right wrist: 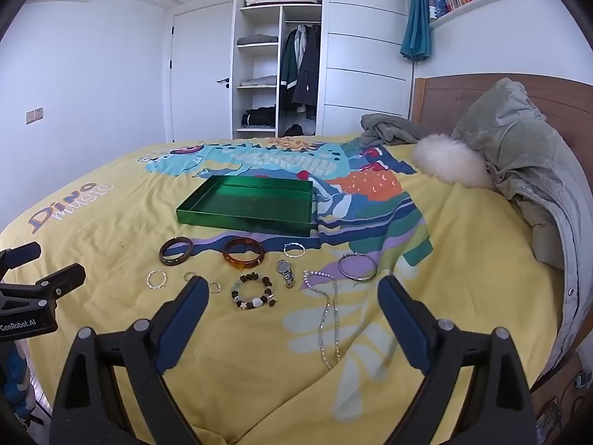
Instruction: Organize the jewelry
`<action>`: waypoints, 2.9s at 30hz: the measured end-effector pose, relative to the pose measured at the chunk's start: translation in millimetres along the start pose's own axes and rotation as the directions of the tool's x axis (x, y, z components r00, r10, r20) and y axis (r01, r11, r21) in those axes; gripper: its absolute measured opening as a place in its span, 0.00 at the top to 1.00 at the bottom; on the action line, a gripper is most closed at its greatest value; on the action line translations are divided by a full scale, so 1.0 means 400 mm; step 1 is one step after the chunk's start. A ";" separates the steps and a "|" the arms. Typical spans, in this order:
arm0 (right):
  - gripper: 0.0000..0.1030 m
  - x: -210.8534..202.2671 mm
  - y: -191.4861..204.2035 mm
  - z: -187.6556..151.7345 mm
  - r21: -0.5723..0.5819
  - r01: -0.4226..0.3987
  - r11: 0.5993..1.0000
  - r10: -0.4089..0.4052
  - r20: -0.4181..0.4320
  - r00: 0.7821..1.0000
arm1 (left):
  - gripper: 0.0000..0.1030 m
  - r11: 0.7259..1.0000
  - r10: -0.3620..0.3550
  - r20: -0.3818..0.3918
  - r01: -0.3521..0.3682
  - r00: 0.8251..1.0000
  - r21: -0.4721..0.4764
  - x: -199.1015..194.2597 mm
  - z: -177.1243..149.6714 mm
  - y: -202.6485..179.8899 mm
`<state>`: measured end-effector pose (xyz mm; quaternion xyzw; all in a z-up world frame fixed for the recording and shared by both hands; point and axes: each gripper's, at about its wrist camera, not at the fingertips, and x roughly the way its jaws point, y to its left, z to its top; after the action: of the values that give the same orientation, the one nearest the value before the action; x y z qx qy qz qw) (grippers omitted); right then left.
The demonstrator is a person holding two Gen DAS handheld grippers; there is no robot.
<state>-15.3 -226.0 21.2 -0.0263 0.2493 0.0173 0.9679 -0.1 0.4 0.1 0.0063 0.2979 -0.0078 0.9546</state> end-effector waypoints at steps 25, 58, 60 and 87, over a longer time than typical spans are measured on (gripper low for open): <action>0.10 0.003 -0.011 -0.010 0.005 -0.004 1.000 0.004 0.001 1.000 | 0.00 1.000 0.007 -0.011 -0.006 1.000 0.017 0.001 -0.003 -0.028; 0.11 0.049 -0.127 -0.058 0.067 -0.023 0.997 0.026 -0.047 0.999 | 0.01 0.996 -0.084 -0.115 0.085 0.990 0.002 0.076 -0.022 -0.015; 0.11 0.064 -0.140 -0.064 0.069 -0.040 0.997 0.045 -0.061 0.997 | 0.07 0.992 -0.125 -0.137 0.128 0.983 0.013 0.093 -0.019 -0.035; 0.60 0.425 -0.221 -0.105 0.098 -0.281 0.955 0.297 -0.356 0.886 | 0.59 0.855 -0.492 -0.462 0.311 0.737 -0.415 0.522 -0.009 -0.216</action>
<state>117.1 -313.2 -94.0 0.0293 0.4268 0.1506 0.8912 167.8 -88.2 -122.3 -0.2070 0.5521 -0.1672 0.7902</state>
